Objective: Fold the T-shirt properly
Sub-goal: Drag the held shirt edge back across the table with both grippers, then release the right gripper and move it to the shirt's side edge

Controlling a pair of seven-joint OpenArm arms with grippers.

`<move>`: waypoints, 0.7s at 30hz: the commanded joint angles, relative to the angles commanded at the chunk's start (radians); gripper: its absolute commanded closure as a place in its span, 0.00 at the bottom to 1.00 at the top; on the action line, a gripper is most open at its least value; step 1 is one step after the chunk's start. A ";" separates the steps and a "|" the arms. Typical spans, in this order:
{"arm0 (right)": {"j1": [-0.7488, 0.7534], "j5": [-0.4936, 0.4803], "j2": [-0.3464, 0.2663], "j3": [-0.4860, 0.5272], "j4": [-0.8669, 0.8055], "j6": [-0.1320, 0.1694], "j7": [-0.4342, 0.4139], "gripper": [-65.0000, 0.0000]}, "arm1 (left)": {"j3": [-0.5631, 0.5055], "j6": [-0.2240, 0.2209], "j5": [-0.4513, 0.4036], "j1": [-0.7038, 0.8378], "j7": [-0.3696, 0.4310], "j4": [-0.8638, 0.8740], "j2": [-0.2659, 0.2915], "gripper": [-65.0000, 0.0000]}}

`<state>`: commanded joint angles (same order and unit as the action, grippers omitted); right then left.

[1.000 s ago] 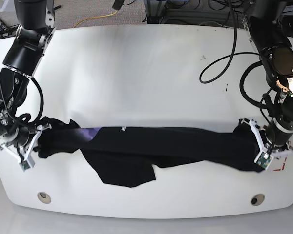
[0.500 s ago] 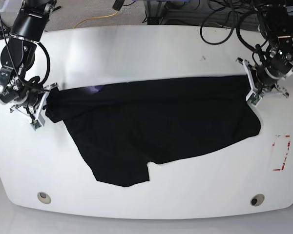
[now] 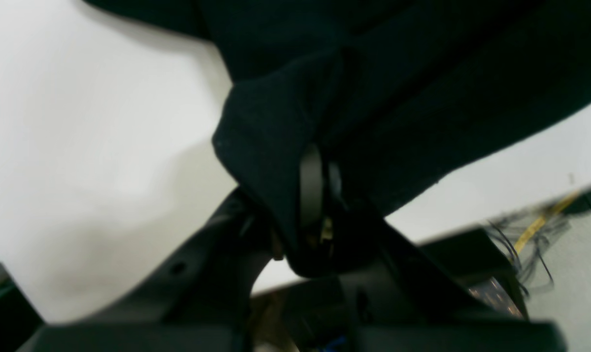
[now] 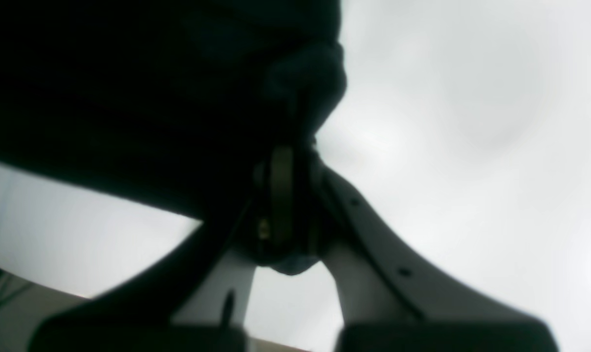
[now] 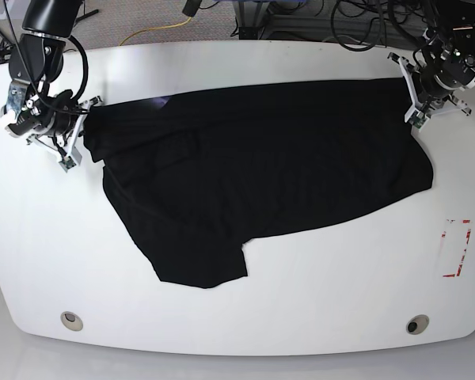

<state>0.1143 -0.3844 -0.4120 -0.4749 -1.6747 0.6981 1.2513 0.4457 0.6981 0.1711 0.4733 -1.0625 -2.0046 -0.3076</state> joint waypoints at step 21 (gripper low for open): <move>0.066 -0.477 0.002 -0.109 -0.008 0.000 0.003 0.42 | 0.135 0.000 0.258 -0.038 -0.021 -0.006 0.034 0.60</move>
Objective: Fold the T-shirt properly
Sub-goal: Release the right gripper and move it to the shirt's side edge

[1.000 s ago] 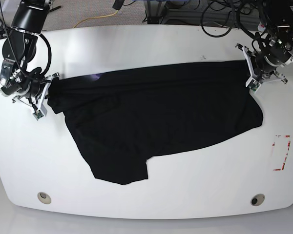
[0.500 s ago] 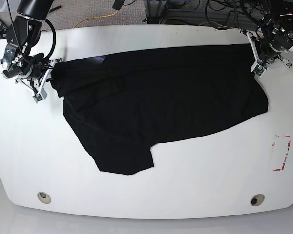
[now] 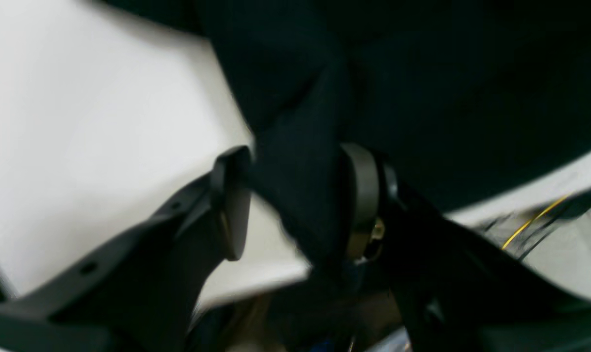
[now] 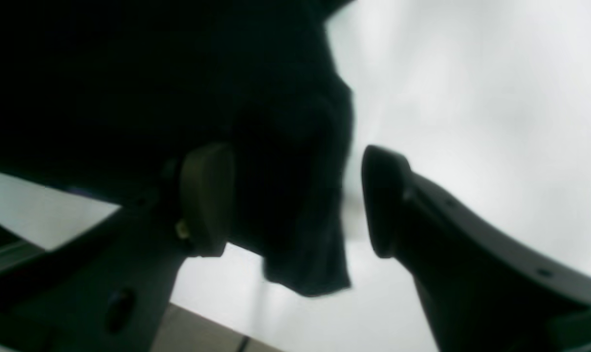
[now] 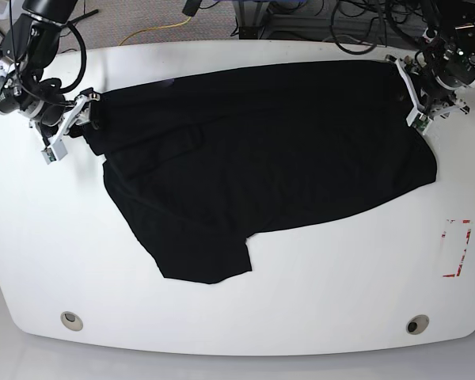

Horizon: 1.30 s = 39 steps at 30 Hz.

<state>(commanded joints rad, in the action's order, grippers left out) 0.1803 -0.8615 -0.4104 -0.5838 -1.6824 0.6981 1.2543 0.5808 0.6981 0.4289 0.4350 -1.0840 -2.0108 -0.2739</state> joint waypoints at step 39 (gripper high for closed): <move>-0.684 0.460 0.032 0.279 0.713 0.000 -0.330 0.42 | 0.203 0.000 -0.376 -0.539 -0.087 0.216 0.124 0.59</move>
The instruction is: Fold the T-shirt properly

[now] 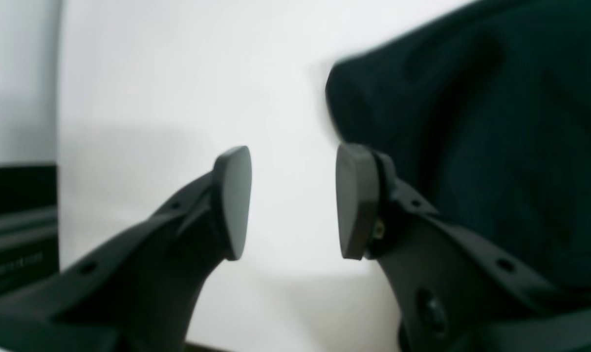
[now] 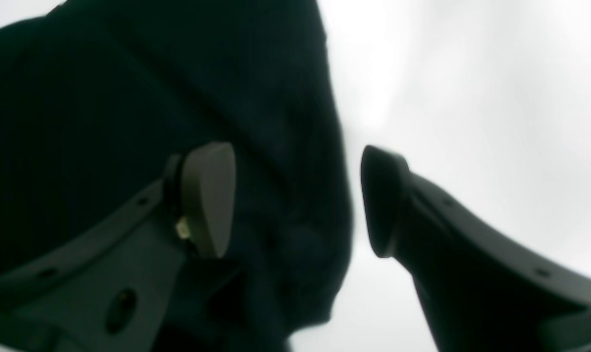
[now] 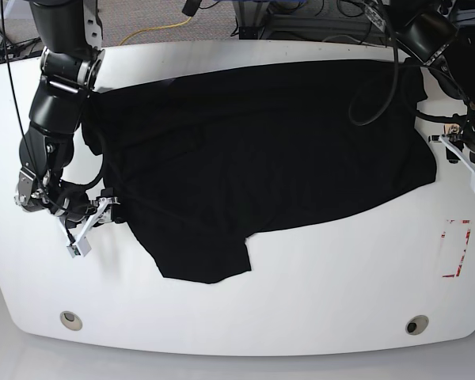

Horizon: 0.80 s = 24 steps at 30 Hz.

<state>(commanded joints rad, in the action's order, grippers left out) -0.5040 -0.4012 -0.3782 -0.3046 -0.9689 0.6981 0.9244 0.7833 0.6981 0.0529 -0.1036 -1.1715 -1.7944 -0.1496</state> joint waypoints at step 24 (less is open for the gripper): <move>0.014 0.098 0.069 0.068 0.193 0.000 -0.209 0.60 | 0.006 0.000 0.003 -0.038 0.000 0.158 -0.011 0.59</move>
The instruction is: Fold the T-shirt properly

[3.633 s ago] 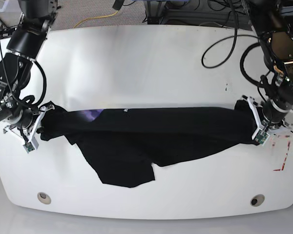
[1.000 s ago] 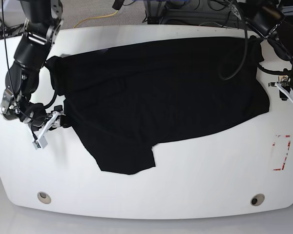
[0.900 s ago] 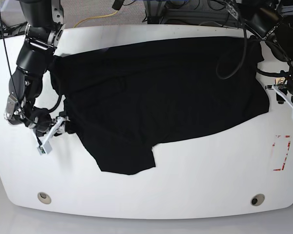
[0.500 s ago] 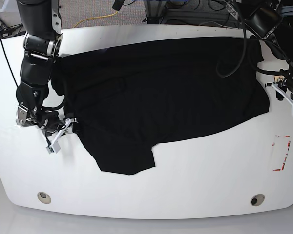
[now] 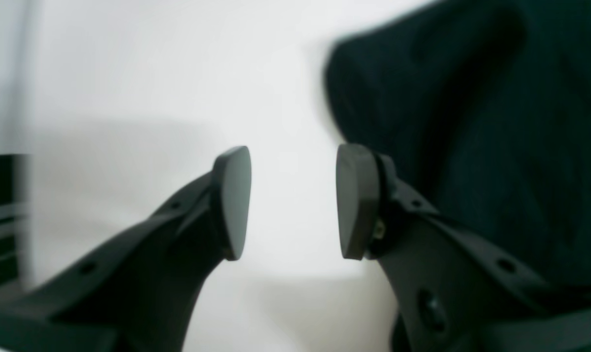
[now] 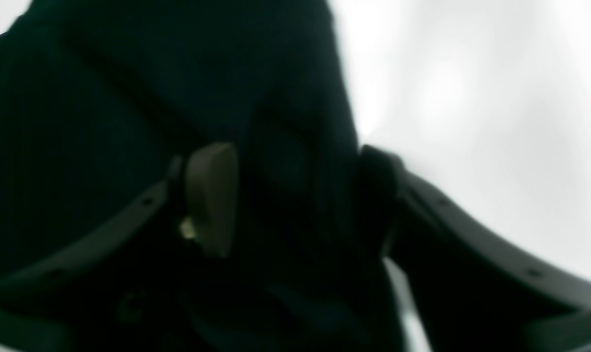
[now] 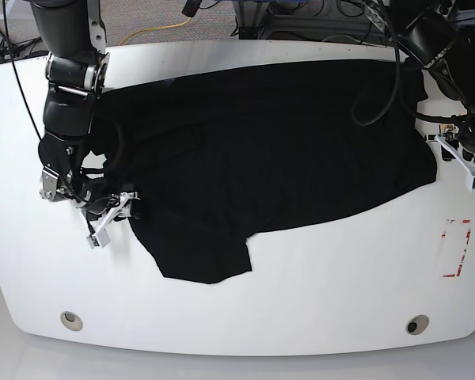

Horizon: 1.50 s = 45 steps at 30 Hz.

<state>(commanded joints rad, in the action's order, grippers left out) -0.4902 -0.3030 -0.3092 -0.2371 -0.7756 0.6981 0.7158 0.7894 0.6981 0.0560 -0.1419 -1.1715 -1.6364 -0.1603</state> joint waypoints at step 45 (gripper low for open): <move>-0.002 -0.005 0.006 0.002 -0.003 0.000 0.002 1.00 | -0.011 0.000 0.094 -0.160 0.133 0.563 -0.046 0.97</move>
<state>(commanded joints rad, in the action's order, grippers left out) -0.4918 -0.3076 -0.3030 -0.2355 -0.7787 0.6981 0.7173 0.7787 0.6981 0.1496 -0.3015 -1.0380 -1.0733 -0.2064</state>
